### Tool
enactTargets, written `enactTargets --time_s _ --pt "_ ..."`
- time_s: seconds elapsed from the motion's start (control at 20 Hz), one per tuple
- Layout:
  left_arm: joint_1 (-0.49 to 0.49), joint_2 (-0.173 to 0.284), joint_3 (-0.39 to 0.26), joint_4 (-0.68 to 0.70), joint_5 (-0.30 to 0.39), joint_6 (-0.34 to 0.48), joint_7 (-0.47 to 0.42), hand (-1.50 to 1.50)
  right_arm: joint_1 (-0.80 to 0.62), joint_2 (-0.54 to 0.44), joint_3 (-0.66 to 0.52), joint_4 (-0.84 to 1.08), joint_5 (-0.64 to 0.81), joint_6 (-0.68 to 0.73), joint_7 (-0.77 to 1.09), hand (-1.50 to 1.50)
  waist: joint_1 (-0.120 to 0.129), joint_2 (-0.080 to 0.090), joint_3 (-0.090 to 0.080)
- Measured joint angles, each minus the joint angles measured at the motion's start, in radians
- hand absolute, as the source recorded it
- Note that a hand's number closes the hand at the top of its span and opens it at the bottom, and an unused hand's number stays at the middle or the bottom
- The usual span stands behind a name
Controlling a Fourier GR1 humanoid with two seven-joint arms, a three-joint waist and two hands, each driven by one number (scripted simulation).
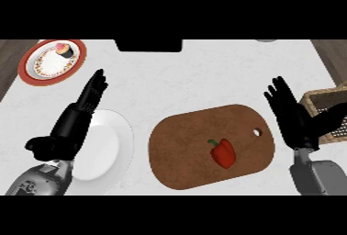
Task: Pick the bell pepper from the cutting board and place it in the basket
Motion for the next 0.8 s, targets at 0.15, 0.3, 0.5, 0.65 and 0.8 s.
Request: enactTargets --time_s 0.15,0.3,0.5,0.65,0.8 --pt "0.012 0.009 0.013 0.034 -0.007 0.002 0.014 0.0 -0.038 0.014 0.014 0.036 -0.053 0.141 -0.055 1.5 0.013 0.006 0.007" --pt "0.022 0.029 0.026 0.08 -0.013 0.008 0.055 0.0 -0.081 0.033 0.061 0.03 -0.125 0.334 -0.101 1.5 0.044 0.018 0.015" --pt "0.041 0.04 0.034 0.135 -0.007 0.008 0.102 0.0 -0.133 0.103 0.121 -0.073 -0.185 0.563 -0.276 -1.5 0.048 0.014 0.021" --pt "0.037 0.05 0.06 0.182 0.001 0.009 0.131 0.0 -0.065 0.118 0.158 -0.125 -0.11 0.684 -0.451 -1.5 0.013 0.007 0.016" --pt "0.031 0.064 0.086 0.214 0.012 -0.003 0.152 0.0 -0.004 0.087 0.15 -0.173 0.028 0.699 -0.57 -1.5 -0.007 0.002 0.013"
